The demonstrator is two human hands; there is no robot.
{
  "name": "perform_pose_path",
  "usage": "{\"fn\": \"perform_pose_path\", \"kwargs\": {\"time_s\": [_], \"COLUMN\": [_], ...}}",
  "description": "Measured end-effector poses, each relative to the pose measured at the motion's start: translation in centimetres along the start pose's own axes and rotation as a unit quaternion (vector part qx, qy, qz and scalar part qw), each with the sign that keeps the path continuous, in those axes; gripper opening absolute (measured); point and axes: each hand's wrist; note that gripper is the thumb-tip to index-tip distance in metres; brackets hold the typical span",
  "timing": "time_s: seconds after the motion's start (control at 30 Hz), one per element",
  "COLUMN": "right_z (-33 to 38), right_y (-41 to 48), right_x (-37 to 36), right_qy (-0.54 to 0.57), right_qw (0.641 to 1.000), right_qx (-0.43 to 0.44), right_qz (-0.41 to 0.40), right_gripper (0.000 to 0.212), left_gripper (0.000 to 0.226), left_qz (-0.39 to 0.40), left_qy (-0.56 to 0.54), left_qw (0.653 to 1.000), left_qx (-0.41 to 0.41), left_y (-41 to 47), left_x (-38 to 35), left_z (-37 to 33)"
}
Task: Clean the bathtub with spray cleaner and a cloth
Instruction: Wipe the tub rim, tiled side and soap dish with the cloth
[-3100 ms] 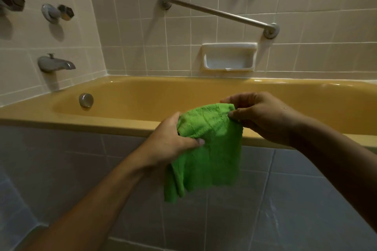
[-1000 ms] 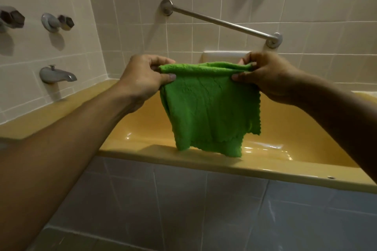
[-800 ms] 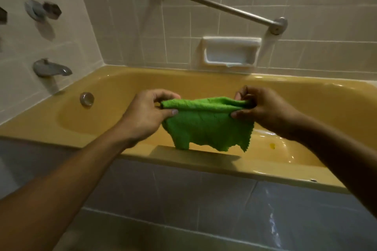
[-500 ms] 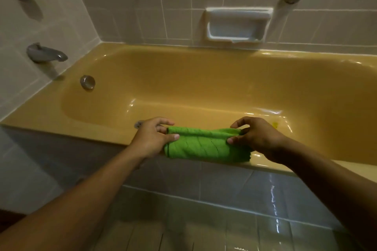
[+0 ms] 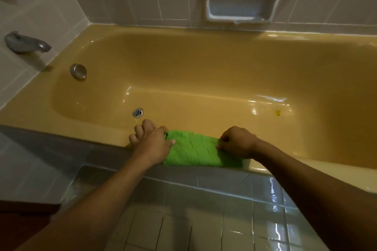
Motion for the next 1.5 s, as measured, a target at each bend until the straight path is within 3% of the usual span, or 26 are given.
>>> {"fn": "perform_pose_path", "kwargs": {"time_s": [0.1,0.17,0.3,0.4,0.47,0.53,0.63,0.8,0.9,0.97,1.13,1.2,1.4,1.5], "right_z": [0.0,-0.4,-3.0,-5.1,-6.5,-7.7,-9.4,-11.9,-13.2,-14.2,-17.1,-18.6,-27.1,-33.3], "right_y": [-0.3,-1.2,-4.5,-8.4,-11.0,-13.8,-17.7,-21.9,-23.5,-24.5,-26.2,-26.8,-28.8,-29.9], "right_x": [0.7,1.2,3.6,7.5,10.4,13.3,17.3,21.4,21.9,21.5,18.7,17.0,13.1,12.0], "right_qy": [0.017,0.044,0.212,0.336,0.377,0.425,0.49,0.549,0.54,0.541,0.587,0.603,0.612,0.589], "right_qw": [0.999,0.997,0.976,0.941,0.924,0.903,0.869,0.834,0.838,0.838,0.806,0.79,0.761,0.764], "right_qx": [0.036,0.053,0.039,0.01,0.008,0.001,0.002,-0.001,-0.006,-0.026,-0.062,-0.076,-0.145,-0.175], "right_qz": [-0.037,-0.047,-0.04,0.034,0.062,0.062,0.069,0.063,0.076,0.068,-0.04,-0.079,-0.159,-0.196], "right_gripper": [0.026,0.025,0.018,0.023,0.015,0.027,0.051,0.07,0.063,0.051,0.029,0.023,0.022,0.027], "left_gripper": [0.029,0.019,0.017,0.02,0.021,0.021,0.016,0.014,0.017,0.019,0.042,0.039,0.017,0.023], "left_qz": [-0.021,-0.024,0.016,0.042,0.059,0.071,0.106,0.171,0.21,0.226,0.241,0.244,0.205,0.177], "left_qy": [-0.023,-0.121,-0.39,-0.472,-0.516,-0.563,-0.598,-0.59,-0.588,-0.582,-0.585,-0.574,-0.414,-0.292], "left_qw": [0.999,0.992,0.92,0.879,0.852,0.822,0.791,0.781,0.771,0.771,0.773,0.781,0.875,0.914], "left_qx": [-0.015,-0.019,-0.047,-0.059,-0.062,-0.057,-0.074,-0.116,-0.129,-0.125,-0.04,-0.035,-0.144,-0.218], "left_y": [-0.8,-1.5,-3.2,-4.4,-5.1,-6.1,-7.5,-9.1,-9.7,-9.8,-10.0,-10.1,-11.1,-12.3], "left_x": [0.1,0.1,2.2,5.7,8.3,10.9,13.9,16.7,16.5,15.5,11.3,9.3,0.7,-3.8], "left_z": [-0.9,-1.6,-4.0,-8.2,-11.6,-14.7,-18.6,-24.3,-27.3,-28.9,-32.6,-34.2,-38.3,-39.6]}}
Point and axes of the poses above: each hand's wrist, its own y-axis towards the middle knuckle, its own x-axis out of the back of the hand, z = x × y, and after that the axes turned 2 degrees about -y, right-handed
